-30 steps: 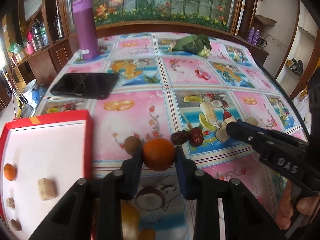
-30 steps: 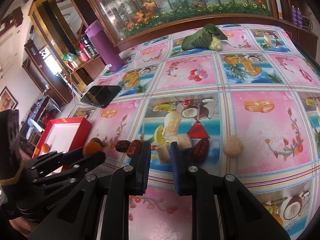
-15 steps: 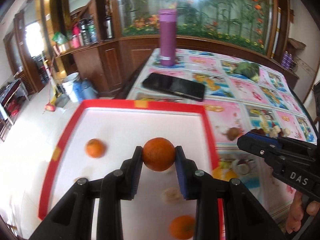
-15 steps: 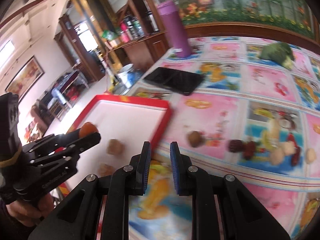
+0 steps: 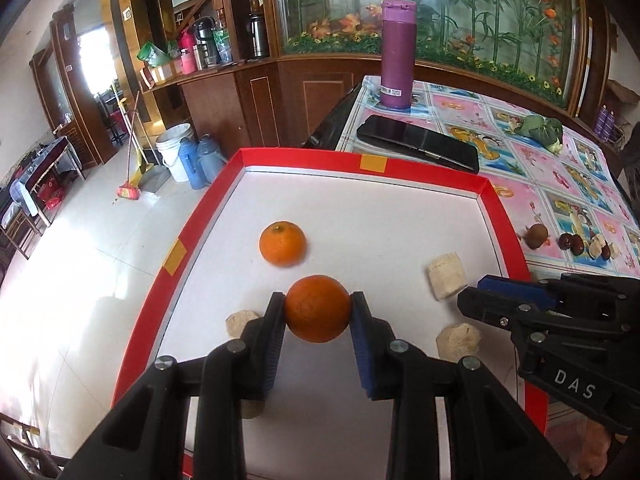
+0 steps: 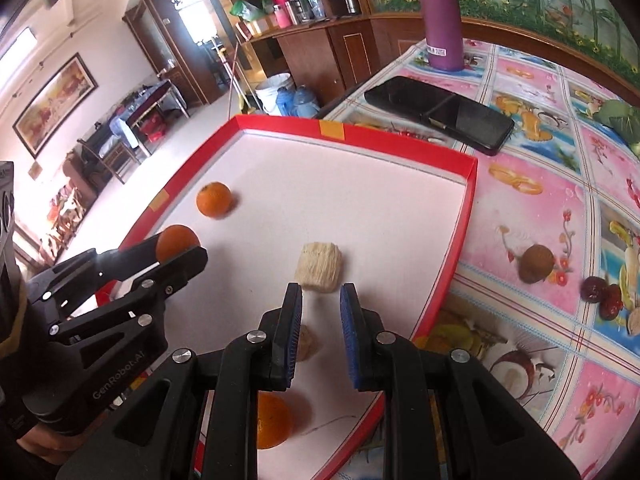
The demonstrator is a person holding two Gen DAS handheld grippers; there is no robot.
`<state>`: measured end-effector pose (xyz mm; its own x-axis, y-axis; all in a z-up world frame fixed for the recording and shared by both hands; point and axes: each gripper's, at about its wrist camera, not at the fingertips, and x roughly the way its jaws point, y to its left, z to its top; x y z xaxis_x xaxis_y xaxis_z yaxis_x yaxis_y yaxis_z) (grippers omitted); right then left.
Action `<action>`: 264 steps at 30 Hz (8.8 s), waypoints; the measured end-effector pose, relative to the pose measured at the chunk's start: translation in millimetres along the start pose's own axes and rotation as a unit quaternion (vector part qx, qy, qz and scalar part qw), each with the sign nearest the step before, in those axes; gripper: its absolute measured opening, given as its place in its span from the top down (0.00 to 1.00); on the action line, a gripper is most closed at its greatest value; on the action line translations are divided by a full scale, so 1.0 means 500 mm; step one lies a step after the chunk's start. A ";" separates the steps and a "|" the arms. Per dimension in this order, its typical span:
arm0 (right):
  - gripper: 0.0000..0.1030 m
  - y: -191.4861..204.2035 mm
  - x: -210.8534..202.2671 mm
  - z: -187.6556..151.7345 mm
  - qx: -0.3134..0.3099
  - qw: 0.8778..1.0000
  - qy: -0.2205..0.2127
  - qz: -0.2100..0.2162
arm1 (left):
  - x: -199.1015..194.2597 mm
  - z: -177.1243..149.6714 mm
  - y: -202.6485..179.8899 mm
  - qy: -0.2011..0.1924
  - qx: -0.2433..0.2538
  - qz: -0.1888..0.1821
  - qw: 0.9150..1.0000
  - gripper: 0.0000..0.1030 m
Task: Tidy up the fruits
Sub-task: 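Open both grippers to drop the orange and cake into the tray, then move both grippers back to the items on the table, then grasp a square beige cake with the right gripper while the left grasps a red date, then carry the cake and red date over the red tray, then open both grippers to drop the cake and date into the tray, then move both grippers back to the items on the table, then grasp a round beige cake with the right gripper while the left grasps a brown round fruit, then carry the round cake and brown fruit over the red tray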
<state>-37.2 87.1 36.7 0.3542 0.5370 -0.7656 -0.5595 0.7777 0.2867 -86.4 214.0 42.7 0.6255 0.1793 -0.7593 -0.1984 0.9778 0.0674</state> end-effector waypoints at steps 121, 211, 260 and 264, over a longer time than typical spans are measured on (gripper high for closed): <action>0.77 -0.437 -0.269 -0.074 0.187 0.972 -0.144 -0.019 | -0.032 0.117 -0.401 -0.012 0.186 -0.184 0.965 0.79; 0.77 -0.518 -0.237 -0.120 0.130 0.963 -0.065 -0.225 | 0.068 0.089 -0.406 0.034 0.160 -0.127 0.978 0.38; 0.78 0.004 -0.032 0.021 0.018 1.000 -0.014 -0.022 | -0.041 0.013 0.046 -0.031 -0.003 -0.030 0.999 0.75; 0.78 0.001 -0.018 0.004 0.029 0.999 0.000 -0.026 | -0.021 -0.003 0.029 -0.023 0.015 -0.027 0.999 0.75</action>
<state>-39.0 83.5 44.8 0.3808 0.4956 -0.7807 -0.4962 0.8219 0.2798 -96.9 226.0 50.4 0.6688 0.1310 -0.7318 -0.1423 0.9887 0.0470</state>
